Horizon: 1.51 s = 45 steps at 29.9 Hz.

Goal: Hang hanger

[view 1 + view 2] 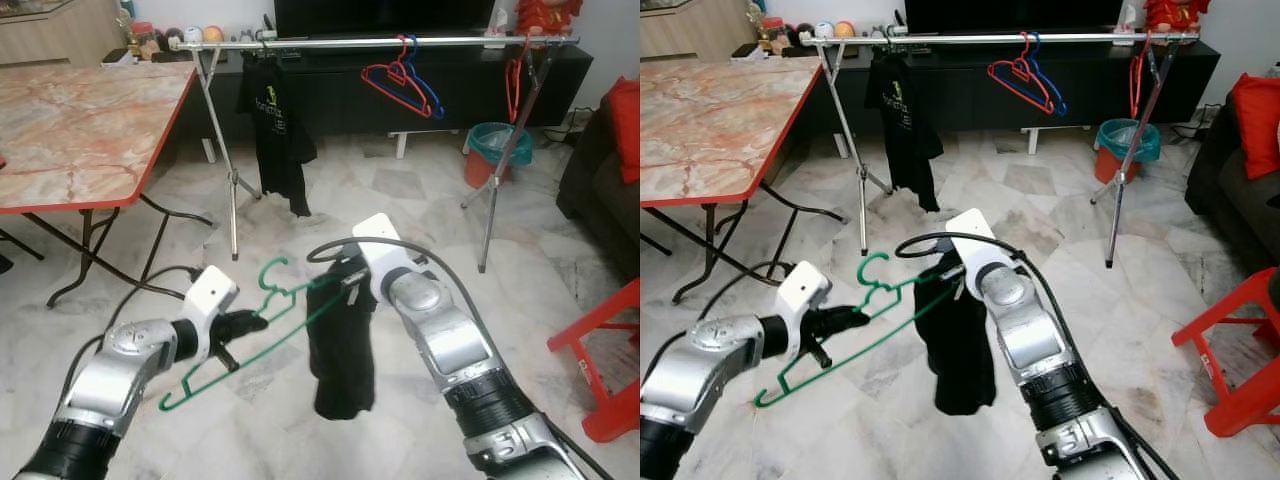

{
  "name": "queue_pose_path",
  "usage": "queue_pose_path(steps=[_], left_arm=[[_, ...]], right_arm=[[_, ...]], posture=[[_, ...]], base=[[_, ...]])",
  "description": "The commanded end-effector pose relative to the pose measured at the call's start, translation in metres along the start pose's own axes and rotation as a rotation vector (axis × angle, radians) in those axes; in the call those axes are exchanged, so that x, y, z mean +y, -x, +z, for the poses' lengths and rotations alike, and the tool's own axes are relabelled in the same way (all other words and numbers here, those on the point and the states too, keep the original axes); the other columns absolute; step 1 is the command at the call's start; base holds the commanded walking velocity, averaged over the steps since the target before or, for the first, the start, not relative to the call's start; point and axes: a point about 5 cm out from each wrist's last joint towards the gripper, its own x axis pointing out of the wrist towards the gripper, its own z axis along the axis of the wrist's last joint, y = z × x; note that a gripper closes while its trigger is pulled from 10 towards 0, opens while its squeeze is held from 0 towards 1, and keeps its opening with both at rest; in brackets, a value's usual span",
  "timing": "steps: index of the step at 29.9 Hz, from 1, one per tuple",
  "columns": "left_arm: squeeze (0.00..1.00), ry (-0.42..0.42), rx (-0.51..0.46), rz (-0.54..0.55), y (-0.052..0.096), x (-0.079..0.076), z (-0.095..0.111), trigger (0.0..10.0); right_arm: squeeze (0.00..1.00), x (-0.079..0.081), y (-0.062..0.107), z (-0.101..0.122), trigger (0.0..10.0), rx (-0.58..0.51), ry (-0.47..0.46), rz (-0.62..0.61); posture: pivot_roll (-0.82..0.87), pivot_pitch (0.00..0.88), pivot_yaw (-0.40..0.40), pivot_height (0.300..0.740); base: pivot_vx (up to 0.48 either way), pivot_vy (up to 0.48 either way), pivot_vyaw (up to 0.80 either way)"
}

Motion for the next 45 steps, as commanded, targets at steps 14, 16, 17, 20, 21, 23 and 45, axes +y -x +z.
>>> queue_pose_path(steps=[14,16,17,20,21,23,45], left_arm=[[0.00,-0.008,0.090,-0.083,0.001,-0.012,-0.008,10.0],[0.00,-0.007,0.101,-0.079,0.001,-0.012,-0.010,10.0],[0.00,-0.007,0.101,-0.079,0.001,-0.012,-0.010,10.0],[0.00,-0.018,0.076,0.000,-0.003,-0.005,-0.008,10.0],[0.00,-0.021,0.059,0.035,-0.004,-0.002,-0.005,10.0],[0.00,-0.008,0.018,0.090,-0.006,0.004,0.001,10.0],[0.00,0.001,0.208,0.276,0.004,0.026,-0.020,10.0]], right_arm=[[0.00,-0.013,0.003,0.028,10.0,-0.107,-0.115,-0.091],[0.00,-0.010,0.003,0.031,10.0,-0.113,-0.118,-0.066],[0.00,-0.010,0.003,0.031,10.0,-0.113,-0.118,-0.066],[0.00,0.008,0.004,0.032,10.0,-0.109,-0.106,0.022],[0.00,0.013,0.004,0.031,10.0,-0.104,-0.105,0.035],[0.00,0.020,0.005,0.030,10.0,-0.099,-0.103,0.059],[0.00,0.016,0.005,0.029,10.0,-0.091,-0.076,0.016]], posture=[[-0.03,0.011,0.036,0.740],[-0.03,0.012,0.036,0.740],[-0.03,0.012,0.036,0.740],[-0.03,0.011,0.034,0.740],[-0.03,0.011,0.034,0.740],[-0.02,0.011,0.033,0.740],[-0.03,0.011,0.032,0.740]], base=[[0.000,0.000,0.00],[0.000,0.000,0.00],[0.000,0.000,0.00],[0.000,0.000,0.00],[0.000,0.000,0.00],[0.000,0.000,0.00],[0.000,0.000,0.00]])
